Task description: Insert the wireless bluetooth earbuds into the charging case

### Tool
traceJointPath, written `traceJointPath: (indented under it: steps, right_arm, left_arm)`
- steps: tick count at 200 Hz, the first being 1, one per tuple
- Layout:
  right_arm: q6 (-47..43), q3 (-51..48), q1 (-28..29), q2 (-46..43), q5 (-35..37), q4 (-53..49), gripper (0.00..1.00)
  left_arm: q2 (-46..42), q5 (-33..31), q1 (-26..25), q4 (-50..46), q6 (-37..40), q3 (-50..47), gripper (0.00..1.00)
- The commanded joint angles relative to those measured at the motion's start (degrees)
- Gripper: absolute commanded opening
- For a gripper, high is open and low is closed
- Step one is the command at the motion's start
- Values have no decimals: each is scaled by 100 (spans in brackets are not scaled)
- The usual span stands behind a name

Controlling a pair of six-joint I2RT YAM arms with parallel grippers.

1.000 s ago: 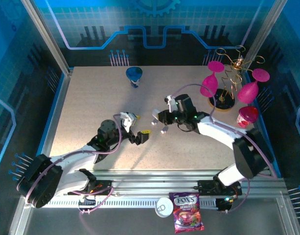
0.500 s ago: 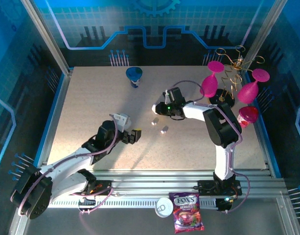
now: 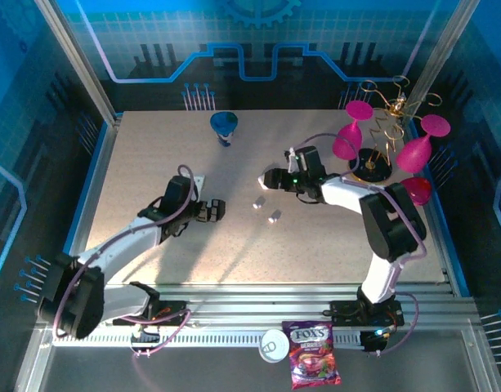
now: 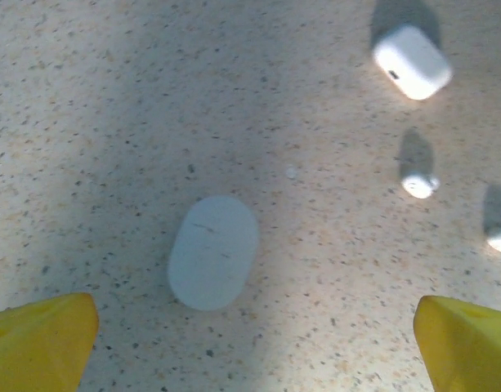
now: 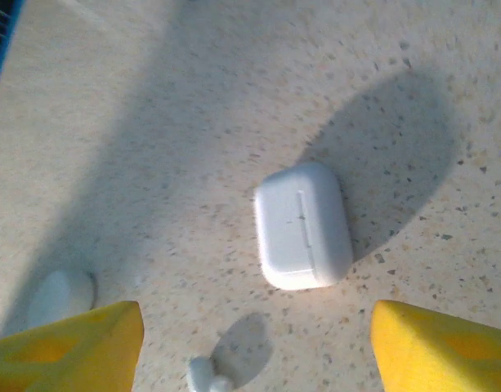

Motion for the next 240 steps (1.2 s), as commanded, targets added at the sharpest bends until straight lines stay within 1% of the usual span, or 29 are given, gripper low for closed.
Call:
traceJointPath:
  steps: [1, 25, 35, 39, 63, 83, 91, 120, 127, 135, 144, 149, 153, 187, 190, 202, 225, 240]
  right_arm:
    - [-664, -417, 147, -587, -48, 520, 78]
    - [-1157, -671, 383, -1055, 146, 320, 80]
    - [-1182, -743, 434, -1216, 145, 372, 80]
    - [-1191, -916, 446, -1269, 127, 401, 81]
    - [-1156, -1171, 500, -1534, 122, 493, 80]
    - [-1123, -1302, 510, -1636, 147, 481, 80]
    - [-1097, -1351, 508, -1660, 199, 495, 80]
    - [-1078, -1445, 509, -1691, 197, 498, 79]
    - [-1075, -1462, 514, -1687, 194, 506, 79]
    - [-1060, -1480, 510, -1696, 197, 515, 79]
    - [-1043, -1499, 505, -1697, 199, 534, 79]
    - [-1042, -1508, 507, -1694, 197, 533, 79]
    - [-1034, -1508, 510, -1700, 190, 533, 79]
    - [-974, -1495, 519, -1669, 170, 499, 79]
    - [-958, -1489, 518, -1669, 170, 480, 79]
    - [-885, -1469, 514, -1703, 193, 379, 79]
    - [-662, -1465, 485, -1855, 204, 148, 78]
    - [-393, -1472, 431, -2004, 74, -30, 78]
  left_arm:
    - [483, -104, 69, -1151, 75, 653, 99]
    - [1098, -137, 61, -1679, 430, 1140, 99]
    - [1315, -171, 56, -1803, 582, 1269, 99]
    - [1394, -188, 57, -1845, 634, 1322, 99]
    - [1809, -386, -19, -2072, 862, 1616, 93]
    - [2183, -500, -127, -2250, 1006, 1838, 90]
    - [2361, -513, -178, -2275, 1079, 1922, 85]
    - [2910, -682, -250, -2542, 1091, 2254, 77]
    - [2994, -708, -258, -2552, 1097, 2290, 70]
    - [3042, -732, -269, -2555, 1088, 2307, 66]
    - [3073, -730, -286, -2529, 1076, 2311, 64]
    - [3071, -725, -294, -2510, 1080, 2305, 58]
    - [3063, -719, -288, -2492, 1075, 2297, 55]
    - [3011, -770, -436, -2399, 1110, 2261, 44]
    - [3000, -802, -462, -2387, 1111, 2253, 41]
    - [2946, -894, -558, -2347, 1105, 2235, 33]
    - [2766, -921, -695, -2231, 1066, 2134, 33]
    - [2535, -853, -795, -2115, 1089, 2057, 33]
